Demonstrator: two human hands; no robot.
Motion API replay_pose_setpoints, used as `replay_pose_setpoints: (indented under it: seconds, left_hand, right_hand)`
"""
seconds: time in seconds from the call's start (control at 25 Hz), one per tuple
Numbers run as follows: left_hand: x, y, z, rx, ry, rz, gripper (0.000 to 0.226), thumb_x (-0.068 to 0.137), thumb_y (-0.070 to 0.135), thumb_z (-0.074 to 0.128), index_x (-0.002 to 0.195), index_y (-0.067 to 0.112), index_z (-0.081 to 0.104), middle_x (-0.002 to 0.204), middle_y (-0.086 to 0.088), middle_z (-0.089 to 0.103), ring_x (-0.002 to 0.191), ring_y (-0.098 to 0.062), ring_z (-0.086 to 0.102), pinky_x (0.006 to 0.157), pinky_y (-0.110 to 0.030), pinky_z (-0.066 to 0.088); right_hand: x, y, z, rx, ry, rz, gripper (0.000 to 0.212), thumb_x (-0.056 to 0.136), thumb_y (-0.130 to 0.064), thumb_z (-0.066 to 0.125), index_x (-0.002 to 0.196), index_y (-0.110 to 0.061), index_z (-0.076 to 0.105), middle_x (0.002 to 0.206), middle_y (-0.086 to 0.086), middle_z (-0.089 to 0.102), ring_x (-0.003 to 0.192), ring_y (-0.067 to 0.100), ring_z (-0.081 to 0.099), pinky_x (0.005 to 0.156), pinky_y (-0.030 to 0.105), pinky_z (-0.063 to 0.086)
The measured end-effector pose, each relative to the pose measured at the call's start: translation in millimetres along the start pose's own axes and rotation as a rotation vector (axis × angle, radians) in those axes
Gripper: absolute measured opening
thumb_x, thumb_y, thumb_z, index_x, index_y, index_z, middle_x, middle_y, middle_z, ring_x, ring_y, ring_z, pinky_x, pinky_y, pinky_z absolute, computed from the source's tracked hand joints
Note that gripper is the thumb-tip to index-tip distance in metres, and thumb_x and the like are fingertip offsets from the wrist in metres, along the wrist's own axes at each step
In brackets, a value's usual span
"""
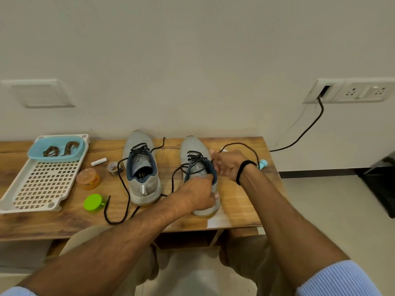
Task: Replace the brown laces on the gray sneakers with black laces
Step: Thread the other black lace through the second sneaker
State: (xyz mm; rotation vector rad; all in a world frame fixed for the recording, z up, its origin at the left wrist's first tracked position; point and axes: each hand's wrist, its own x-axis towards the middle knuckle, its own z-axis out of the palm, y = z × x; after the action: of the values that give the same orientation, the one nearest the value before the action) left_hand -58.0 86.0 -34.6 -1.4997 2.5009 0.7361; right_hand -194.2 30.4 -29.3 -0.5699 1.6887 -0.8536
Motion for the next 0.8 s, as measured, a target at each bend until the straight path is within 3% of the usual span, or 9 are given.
replay_pose_setpoints:
  seconds: [0.08,0.24,0.36,0.48,0.6,0.68,0.8]
  left_hand:
    - [-6,5,10,0.176,0.026,0.026,0.043,0.100,0.037,0.047,0.131,0.009,0.039,0.116,-0.013,0.063,0.102,-0.030,0.062,0.084,-0.041,0.047]
    - [-7,10,27,0.366,0.138,-0.008,0.052,0.103,0.039,0.038,0.142,0.007,0.028,0.120,-0.017,0.060,0.105,-0.031,0.060,0.088,-0.044,0.044]
    - [-5,12,31,0.452,0.133,-0.046,0.063,0.105,0.038,0.033,0.153,0.004,0.011,0.128,-0.024,0.054,0.110,-0.035,0.057,0.090,-0.046,0.044]
    - [-6,13,33,0.447,0.128,-0.088,0.064,0.105,0.037,0.033,0.153,0.003,0.009,0.134,-0.025,0.049,0.117,-0.035,0.052,0.095,-0.046,0.043]
    - [-3,13,32,0.404,0.161,-0.124,0.067,0.104,0.041,0.036,0.152,0.002,0.012,0.140,-0.024,0.043,0.125,-0.034,0.046,0.100,-0.046,0.041]
    - [-3,12,31,0.357,0.201,-0.112,0.067,0.102,0.041,0.041,0.151,0.003,0.016,0.143,-0.020,0.036,0.126,-0.032,0.044,0.101,-0.045,0.041]
    - [-5,9,32,0.342,0.246,-0.058,0.068,0.098,0.042,0.050,0.147,0.005,0.022,0.142,-0.016,0.027,0.118,-0.031,0.047,0.094,-0.043,0.047]
  right_hand:
    - [5,4,11,-0.080,-0.033,-0.045,0.010,0.088,-0.010,0.071,0.087,-0.002,0.066,0.076,0.010,0.063,0.055,0.013,0.053,0.051,0.024,0.049]
    - [17,2,3,-0.001,0.186,-0.194,0.015,0.084,-0.010,0.075,0.071,-0.007,0.070,0.080,0.012,0.074,0.060,0.015,0.066,0.065,0.029,0.059]
    - [21,-2,-11,0.095,0.376,-0.325,0.021,0.087,-0.017,0.073,0.067,-0.014,0.069,0.071,0.004,0.073,0.056,0.011,0.066,0.066,0.027,0.059]
    - [22,-4,-12,0.086,0.224,-0.250,0.014,0.088,-0.017,0.072,0.079,-0.006,0.070,0.082,0.010,0.073,0.057,0.014,0.061,0.070,0.031,0.059]
    - [10,3,-1,-0.142,-0.075,-0.074,0.015,0.085,-0.016,0.075,0.088,-0.003,0.068,0.075,0.010,0.064,0.061,0.017,0.055,0.058,0.024,0.052]
    - [5,5,6,-0.166,-0.109,-0.063,0.012,0.084,-0.012,0.076,0.086,-0.005,0.066,0.072,0.008,0.062,0.060,0.016,0.055,0.059,0.027,0.051]
    - [11,3,9,-0.206,-0.020,-0.110,0.010,0.084,-0.006,0.073,0.083,-0.004,0.064,0.067,0.007,0.059,0.055,0.016,0.053,0.052,0.027,0.049]
